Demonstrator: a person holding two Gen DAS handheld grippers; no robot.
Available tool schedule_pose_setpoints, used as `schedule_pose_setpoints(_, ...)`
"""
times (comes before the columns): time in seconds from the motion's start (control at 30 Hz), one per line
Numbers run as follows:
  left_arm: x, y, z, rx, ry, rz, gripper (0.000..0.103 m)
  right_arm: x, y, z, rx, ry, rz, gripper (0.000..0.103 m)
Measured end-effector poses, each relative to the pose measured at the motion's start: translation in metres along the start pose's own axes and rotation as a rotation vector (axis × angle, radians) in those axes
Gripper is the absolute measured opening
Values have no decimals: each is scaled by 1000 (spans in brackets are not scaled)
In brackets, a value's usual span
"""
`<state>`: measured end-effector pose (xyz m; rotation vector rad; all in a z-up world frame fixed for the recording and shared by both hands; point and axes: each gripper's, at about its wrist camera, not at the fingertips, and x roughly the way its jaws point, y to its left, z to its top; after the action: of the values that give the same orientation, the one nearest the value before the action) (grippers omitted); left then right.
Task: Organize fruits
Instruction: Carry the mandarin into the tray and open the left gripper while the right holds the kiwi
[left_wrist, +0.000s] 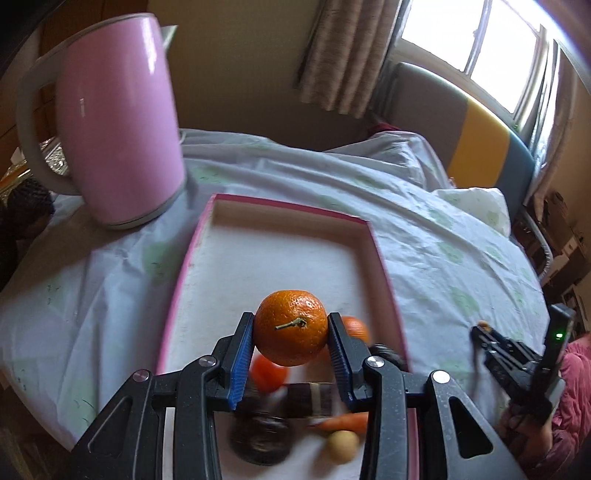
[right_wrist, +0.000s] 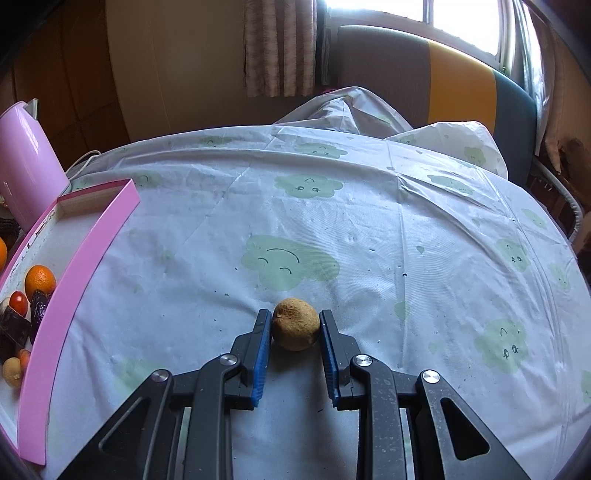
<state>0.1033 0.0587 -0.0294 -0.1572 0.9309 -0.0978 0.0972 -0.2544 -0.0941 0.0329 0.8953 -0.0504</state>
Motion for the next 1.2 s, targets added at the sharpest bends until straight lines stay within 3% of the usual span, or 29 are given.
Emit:
schedule_pose_setpoints(0.2, 24, 25, -1, -45, 43, 34, 39, 0, 0, 0, -4, 1, -4, 26)
schedule_pose_setpoints(0.53, 36, 28, -13, -82, 88, 45, 41, 0, 0, 0, -7, 2, -7, 26)
schedule_pose_setpoints(0.87, -3, 21, -14, -94, 3, 65, 45, 0, 3, 0, -23, 9, -22, 26)
schedule_pose_setpoints(1.2, -38, 7, -29, -41, -66, 60, 45, -10, 10, -4, -26, 24, -2, 26)
